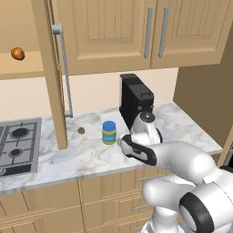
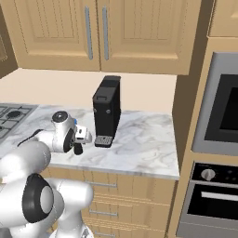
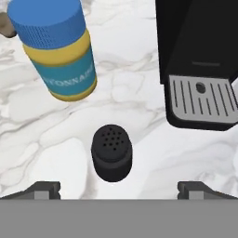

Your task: Pick the shaker and mayonnaise from the counter and place them in the cabinet.

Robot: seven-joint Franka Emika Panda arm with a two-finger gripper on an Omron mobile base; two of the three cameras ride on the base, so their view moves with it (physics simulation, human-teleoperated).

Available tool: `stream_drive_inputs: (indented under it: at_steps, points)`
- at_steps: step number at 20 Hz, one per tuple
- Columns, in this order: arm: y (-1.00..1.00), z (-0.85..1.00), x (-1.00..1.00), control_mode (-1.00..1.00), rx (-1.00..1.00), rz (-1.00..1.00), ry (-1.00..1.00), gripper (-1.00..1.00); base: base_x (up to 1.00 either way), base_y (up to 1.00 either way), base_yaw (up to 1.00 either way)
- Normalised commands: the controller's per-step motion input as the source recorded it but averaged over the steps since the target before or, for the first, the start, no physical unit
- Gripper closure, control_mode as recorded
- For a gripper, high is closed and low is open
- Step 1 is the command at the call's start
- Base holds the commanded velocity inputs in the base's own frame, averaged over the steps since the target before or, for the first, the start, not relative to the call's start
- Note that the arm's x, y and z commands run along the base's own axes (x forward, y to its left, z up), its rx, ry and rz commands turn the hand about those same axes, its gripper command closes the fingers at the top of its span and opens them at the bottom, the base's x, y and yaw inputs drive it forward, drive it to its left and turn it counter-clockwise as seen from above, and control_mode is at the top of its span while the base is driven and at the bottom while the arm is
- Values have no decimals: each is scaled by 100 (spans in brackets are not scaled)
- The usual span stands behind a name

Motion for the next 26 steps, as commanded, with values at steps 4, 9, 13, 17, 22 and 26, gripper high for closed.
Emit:
stream_drive_inputs:
  at_steps: [4, 9, 13, 17, 22, 26]
  points:
    - [0, -7, 8, -100, 0, 0, -3, -100, 0, 0, 0]
    - [3, -9, 16, -100, 0, 0, -2, -100, 0, 0, 0]
    - [7, -13, 12, -100, 0, 0, -1, -100, 0, 0, 0]
    - [13, -17, 6, -100, 0, 0, -1, -100, 0, 0, 0]
    - [11, -21, 13, -100, 0, 0, -3, -100, 0, 0, 0]
    - [0, -24, 26, -100, 0, 0, -5, -100, 0, 0, 0]
